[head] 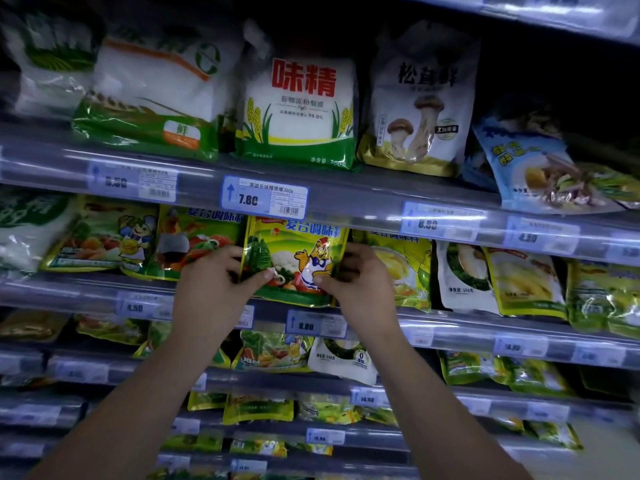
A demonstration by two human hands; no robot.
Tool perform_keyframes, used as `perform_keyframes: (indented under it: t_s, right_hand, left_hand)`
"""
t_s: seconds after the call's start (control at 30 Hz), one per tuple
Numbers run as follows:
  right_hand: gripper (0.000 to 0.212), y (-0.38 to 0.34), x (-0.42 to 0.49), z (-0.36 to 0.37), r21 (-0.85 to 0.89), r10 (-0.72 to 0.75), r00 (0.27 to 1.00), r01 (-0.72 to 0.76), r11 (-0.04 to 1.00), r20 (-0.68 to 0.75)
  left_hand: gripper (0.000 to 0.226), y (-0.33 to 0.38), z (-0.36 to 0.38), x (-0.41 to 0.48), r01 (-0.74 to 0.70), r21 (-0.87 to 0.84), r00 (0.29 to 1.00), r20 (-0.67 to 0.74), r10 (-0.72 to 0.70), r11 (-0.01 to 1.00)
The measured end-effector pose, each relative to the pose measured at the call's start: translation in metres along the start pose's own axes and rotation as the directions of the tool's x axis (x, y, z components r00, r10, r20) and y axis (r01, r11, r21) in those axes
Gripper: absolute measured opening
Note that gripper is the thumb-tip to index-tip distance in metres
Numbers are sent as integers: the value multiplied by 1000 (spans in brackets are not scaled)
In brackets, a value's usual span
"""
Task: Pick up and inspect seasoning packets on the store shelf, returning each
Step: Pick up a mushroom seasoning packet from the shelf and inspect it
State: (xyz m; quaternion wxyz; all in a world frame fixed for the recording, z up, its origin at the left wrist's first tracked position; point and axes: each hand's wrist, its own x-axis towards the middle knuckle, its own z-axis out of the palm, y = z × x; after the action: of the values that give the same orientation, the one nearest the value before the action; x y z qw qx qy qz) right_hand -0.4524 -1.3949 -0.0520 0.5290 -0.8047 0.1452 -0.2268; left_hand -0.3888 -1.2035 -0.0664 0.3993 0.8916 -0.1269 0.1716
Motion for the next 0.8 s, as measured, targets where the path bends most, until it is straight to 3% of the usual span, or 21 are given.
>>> perform_keyframes:
  t_s: [0.23,0.6,0.8]
  right_hand:
    - [77,-7,9,13,-138,-38,999,38,990,3]
    - [41,1,11,21,-277,-76,996,62,959,-42]
    - [43,3,3,9,-313,-95,994,105,944,45]
  left_hand:
    - [68,-2,1,3,0,56,999,-39,3,998]
    - [67,4,12,11,-47,268,997,-40,60,962]
    - [57,-1,19,4,-57,235,996,-55,72,970]
